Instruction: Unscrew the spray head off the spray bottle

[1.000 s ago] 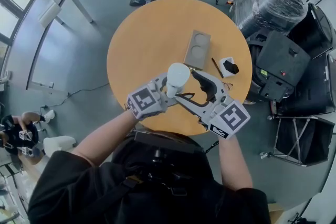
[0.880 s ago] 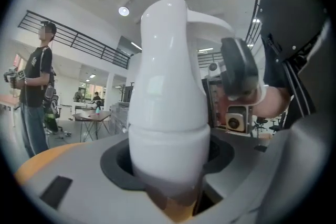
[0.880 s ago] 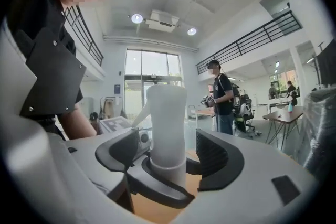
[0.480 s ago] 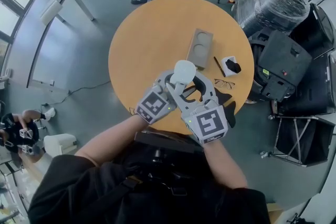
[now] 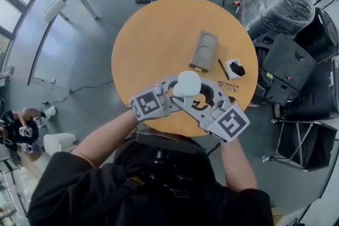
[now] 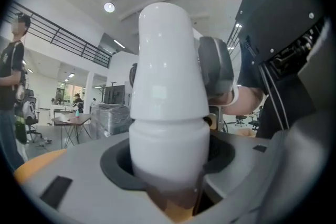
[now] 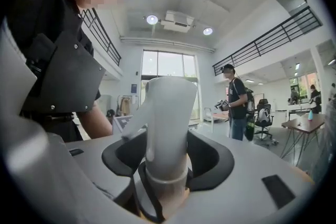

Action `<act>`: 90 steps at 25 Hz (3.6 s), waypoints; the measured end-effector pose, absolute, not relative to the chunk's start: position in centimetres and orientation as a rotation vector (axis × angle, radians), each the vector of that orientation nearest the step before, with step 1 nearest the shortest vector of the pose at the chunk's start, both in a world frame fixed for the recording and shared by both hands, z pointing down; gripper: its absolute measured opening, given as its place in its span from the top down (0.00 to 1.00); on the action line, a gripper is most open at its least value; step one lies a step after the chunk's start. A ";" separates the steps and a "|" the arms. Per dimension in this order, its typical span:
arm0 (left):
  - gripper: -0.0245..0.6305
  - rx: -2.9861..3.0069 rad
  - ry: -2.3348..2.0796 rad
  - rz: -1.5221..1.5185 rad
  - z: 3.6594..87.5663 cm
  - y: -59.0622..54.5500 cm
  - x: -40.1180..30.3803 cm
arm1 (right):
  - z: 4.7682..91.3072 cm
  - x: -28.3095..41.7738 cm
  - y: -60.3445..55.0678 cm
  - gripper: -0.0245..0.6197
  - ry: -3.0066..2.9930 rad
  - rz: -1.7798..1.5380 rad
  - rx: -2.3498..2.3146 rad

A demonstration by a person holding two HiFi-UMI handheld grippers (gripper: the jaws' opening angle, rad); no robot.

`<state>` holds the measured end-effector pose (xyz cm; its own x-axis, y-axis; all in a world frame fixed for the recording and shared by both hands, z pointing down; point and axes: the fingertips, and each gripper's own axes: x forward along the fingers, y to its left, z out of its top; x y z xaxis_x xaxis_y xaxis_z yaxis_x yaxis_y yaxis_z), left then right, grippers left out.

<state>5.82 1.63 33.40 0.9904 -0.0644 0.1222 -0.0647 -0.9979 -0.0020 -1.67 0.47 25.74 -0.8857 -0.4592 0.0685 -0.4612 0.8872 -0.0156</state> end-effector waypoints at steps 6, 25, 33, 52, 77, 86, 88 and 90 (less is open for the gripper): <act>0.53 3.113 0.114 0.184 33.0 3.1 5.5 | 25.6 -2.1 1.4 0.57 -3.028 0.117 0.520; 0.52 2.999 -0.659 0.256 35.3 -3.4 4.8 | 27.3 -0.9 -3.3 0.44 -2.775 0.176 1.242; 0.52 3.046 -0.506 0.223 35.5 -2.0 5.6 | 27.2 -1.4 -2.8 0.58 -2.848 0.098 1.108; 0.52 3.089 0.129 0.180 34.5 3.7 4.8 | 23.0 -2.4 2.0 0.59 -3.134 -0.021 0.538; 0.52 3.148 -0.188 0.206 37.7 1.5 2.3 | 15.8 2.9 1.0 0.59 -3.185 -0.155 0.869; 0.52 3.126 -0.337 0.152 38.7 -0.3 0.5 | 22.9 5.2 -1.7 0.59 -3.023 0.028 1.008; 0.52 3.132 -0.348 0.141 38.7 -0.5 0.5 | 24.8 5.4 -2.4 0.59 -2.991 0.097 1.017; 0.52 3.138 -0.353 0.130 38.6 -0.7 0.5 | 26.7 5.5 -2.9 0.59 -2.949 0.162 1.024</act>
